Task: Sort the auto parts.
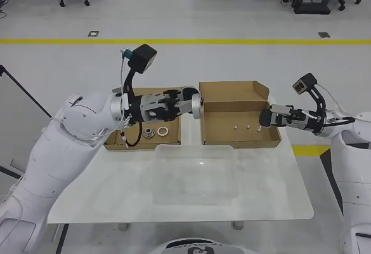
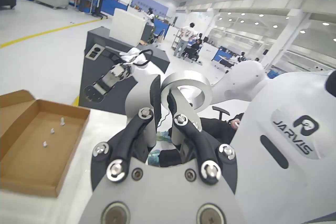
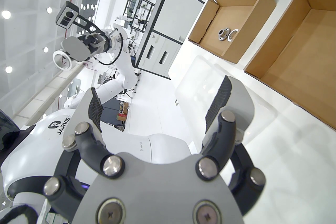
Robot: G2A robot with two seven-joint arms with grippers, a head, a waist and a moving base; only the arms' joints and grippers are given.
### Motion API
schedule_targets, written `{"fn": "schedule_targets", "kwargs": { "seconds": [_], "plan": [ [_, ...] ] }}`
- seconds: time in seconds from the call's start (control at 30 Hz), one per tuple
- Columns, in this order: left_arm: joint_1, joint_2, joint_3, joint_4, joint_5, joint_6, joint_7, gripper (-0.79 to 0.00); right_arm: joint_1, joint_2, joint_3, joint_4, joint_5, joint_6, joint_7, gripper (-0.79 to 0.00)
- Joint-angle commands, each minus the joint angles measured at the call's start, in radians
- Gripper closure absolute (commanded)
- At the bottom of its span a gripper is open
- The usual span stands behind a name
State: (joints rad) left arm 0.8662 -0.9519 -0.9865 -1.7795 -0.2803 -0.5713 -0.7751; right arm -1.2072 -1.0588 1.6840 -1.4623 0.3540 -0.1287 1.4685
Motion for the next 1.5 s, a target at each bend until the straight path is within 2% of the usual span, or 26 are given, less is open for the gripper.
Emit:
{"fn": "schedule_targets", "kwargs": {
  "seconds": [0.0, 0.27, 0.5, 0.67, 0.9, 1.2, 1.47],
  "plan": [
    [-0.011, -0.002, 0.009, 0.014, 0.048, 0.046, -0.018, 0.000, 0.000, 0.000, 0.000, 0.000, 0.000, 0.000, 0.000, -0.785],
    [-0.078, -0.017, 0.071, 0.077, 0.227, 0.207, -0.100, 0.000, 0.000, 0.000, 0.000, 0.000, 0.000, 0.000, 0.000, -0.785],
    [-0.143, -0.036, 0.129, 0.167, 0.344, 0.289, -0.156, 0.000, 0.000, 0.000, 0.000, 0.000, 0.000, 0.000, 0.000, -0.785],
    [-0.176, -0.039, 0.139, 0.228, 0.422, 0.316, -0.208, 0.000, 0.000, 0.000, 0.000, 0.000, 0.000, 0.000, 0.000, -0.785],
    [-0.182, -0.016, 0.093, 0.264, 0.538, 0.350, -0.327, 0.000, 0.000, 0.000, 0.000, 0.000, 0.000, 0.000, 0.000, -0.785],
    [-0.124, 0.025, 0.013, 0.264, 0.662, 0.387, -0.456, 0.000, 0.000, 0.000, 0.000, 0.000, 0.000, 0.000, 0.000, -0.785],
    [-0.086, 0.047, 0.002, 0.309, 0.786, 0.376, -0.556, 0.000, 0.000, 0.000, 0.000, 0.000, 0.000, 0.000, 0.000, -0.785]
  ]
}}
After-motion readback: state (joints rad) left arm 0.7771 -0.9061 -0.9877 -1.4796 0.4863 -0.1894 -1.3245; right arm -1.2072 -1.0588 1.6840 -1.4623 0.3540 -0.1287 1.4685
